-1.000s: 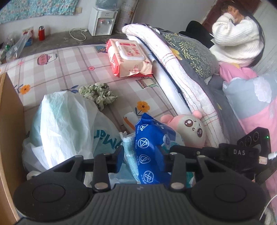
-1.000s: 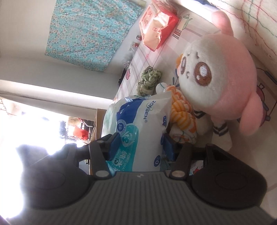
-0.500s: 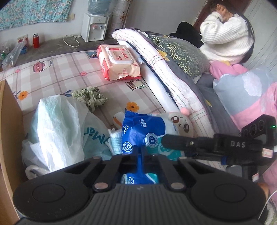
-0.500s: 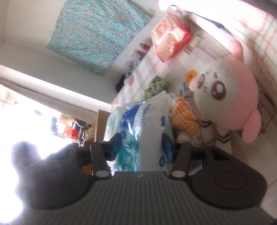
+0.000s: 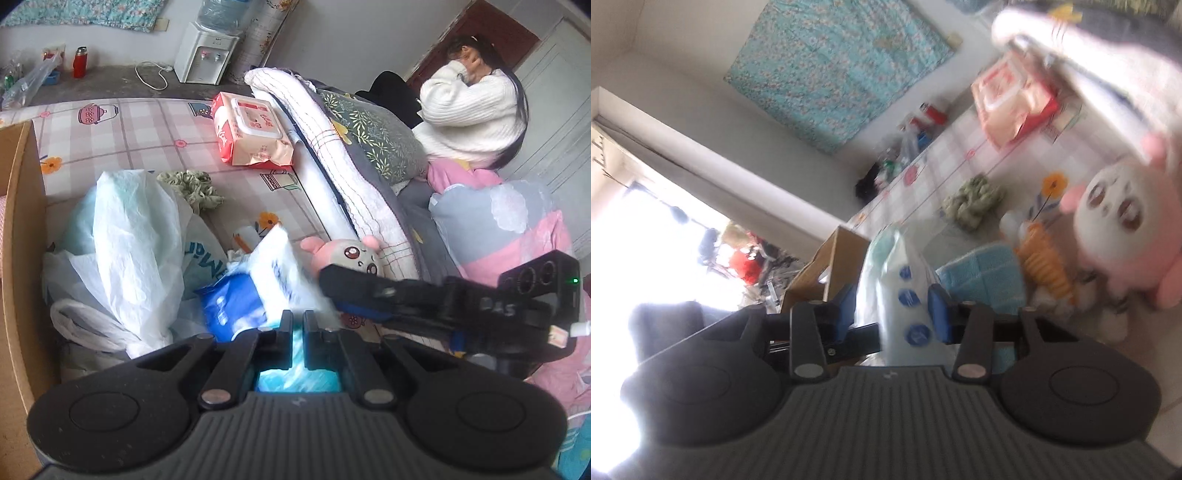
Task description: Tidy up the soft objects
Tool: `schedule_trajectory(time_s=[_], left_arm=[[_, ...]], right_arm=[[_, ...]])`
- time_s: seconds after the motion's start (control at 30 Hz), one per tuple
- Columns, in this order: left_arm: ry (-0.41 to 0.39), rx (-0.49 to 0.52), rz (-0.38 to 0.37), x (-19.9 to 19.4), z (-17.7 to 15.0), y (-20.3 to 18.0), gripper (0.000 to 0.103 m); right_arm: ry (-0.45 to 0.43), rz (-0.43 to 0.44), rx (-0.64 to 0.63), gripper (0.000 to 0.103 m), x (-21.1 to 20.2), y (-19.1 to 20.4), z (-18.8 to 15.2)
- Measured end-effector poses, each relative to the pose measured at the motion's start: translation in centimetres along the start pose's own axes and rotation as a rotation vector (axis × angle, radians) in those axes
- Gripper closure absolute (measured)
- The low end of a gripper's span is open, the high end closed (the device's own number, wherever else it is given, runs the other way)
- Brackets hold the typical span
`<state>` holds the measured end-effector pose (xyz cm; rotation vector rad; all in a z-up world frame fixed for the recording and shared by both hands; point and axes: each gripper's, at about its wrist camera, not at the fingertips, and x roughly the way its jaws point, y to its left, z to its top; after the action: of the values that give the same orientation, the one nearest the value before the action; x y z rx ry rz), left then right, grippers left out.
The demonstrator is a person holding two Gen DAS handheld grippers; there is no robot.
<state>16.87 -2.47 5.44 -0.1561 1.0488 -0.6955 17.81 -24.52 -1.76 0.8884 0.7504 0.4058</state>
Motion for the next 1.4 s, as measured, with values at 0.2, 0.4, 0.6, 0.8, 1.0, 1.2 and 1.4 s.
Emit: schedule_trajectory(time_s=[0.2, 0.4, 0.6, 0.8, 1.0, 1.2, 1.4], left_arm=[[0.013, 0.041, 0.051, 1.5, -1.5, 0.2, 0.075], [0.003, 0.012, 0.070, 2.3, -1.8, 1.3, 0.073], [-0.013, 0.028, 0.080, 2.7, -1.4, 0.5, 0.068], [-0.020, 0.004, 0.069, 2.9, -1.4, 0.4, 0.064], [-0.011, -0.043, 0.047, 2.5, -1.2, 0.8, 0.061], [-0.008, -0.042, 0.009, 1.6, -1.7, 0.7, 0.041], [0.055, -0.016, -0.004, 2.3, -2.6, 0.6, 0.039]], right_arm=[[-0.027, -0.059, 0.041, 0.064, 0.8, -2.6, -1.0], [-0.079, -0.058, 0.049, 0.061, -1.2, -3.8, -1.0], [-0.081, -0.070, -0.066, 0.039, -4.2, -3.1, -1.9], [0.035, -0.143, -0.215, 0.036, -3.0, -2.0, -4.8], [0.077, -0.206, -0.316, 0.050, -1.4, -1.0, -6.2], [0.050, -0.089, -0.096, 0.065, -2.9, -4.8, -4.2], [0.032, -0.045, 0.000, 0.065, -4.0, -7.0, -3.3]])
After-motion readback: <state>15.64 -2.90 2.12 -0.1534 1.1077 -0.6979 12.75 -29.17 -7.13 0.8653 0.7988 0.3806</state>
